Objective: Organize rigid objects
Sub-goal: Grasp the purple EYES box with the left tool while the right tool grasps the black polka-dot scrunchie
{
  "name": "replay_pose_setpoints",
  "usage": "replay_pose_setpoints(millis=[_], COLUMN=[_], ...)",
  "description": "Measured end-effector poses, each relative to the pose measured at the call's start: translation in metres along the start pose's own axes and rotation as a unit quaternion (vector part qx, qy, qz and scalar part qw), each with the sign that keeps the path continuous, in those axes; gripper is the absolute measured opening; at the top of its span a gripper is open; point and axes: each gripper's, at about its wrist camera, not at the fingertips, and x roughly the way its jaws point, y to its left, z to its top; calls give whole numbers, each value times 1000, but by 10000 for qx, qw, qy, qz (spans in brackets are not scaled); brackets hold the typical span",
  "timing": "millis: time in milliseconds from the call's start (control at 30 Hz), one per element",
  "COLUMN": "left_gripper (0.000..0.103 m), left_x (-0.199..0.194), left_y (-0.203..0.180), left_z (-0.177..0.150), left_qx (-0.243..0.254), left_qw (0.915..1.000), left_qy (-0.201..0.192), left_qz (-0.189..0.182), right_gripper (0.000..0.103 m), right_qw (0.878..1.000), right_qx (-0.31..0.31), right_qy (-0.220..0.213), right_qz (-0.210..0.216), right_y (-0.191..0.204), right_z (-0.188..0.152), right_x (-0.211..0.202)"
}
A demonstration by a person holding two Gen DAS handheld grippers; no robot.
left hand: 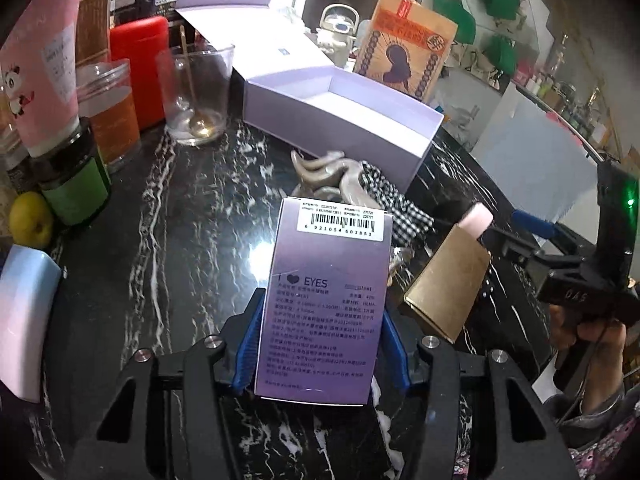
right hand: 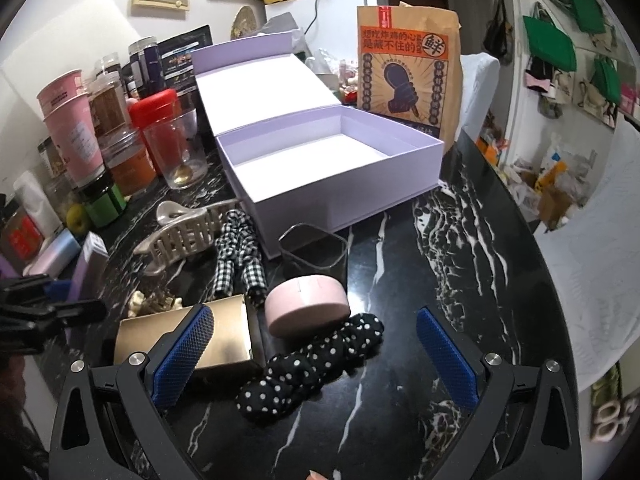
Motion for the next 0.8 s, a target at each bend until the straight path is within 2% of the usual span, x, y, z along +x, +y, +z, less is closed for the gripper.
replay_pose_setpoints(millis=[167, 233, 433, 600, 700, 800], left_gripper=[52, 52, 52, 52, 52, 52], left_x=[2, 3, 9, 10, 12, 13], left_y=[2, 2, 1, -1, -2, -3], left_z=[6, 6, 9, 11, 12, 11], left_qx=[-68, -108, -144, -125, -101, -100], left_qw=[10000, 9999, 9998, 9999, 9999, 9999], left_qy=[-59, -51, 31, 17, 31, 57], left_qz=[-20, -54, -115, -94, -83, -56], right_gripper=[102, 99, 85, 72, 68, 64], right_qw=[9994, 9990, 9970, 9972, 9960, 9964], right_qx=[248, 339, 638, 594, 653, 568], right_qy=[228, 277, 315, 457, 592, 613], right_qz=[-61, -62, 309, 32, 169, 109], right_y=[-9, -13, -23, -23, -22, -17], right_z=[-3, -6, -12, -17, -20, -19], right_x=[8, 10, 6, 8, 15, 17])
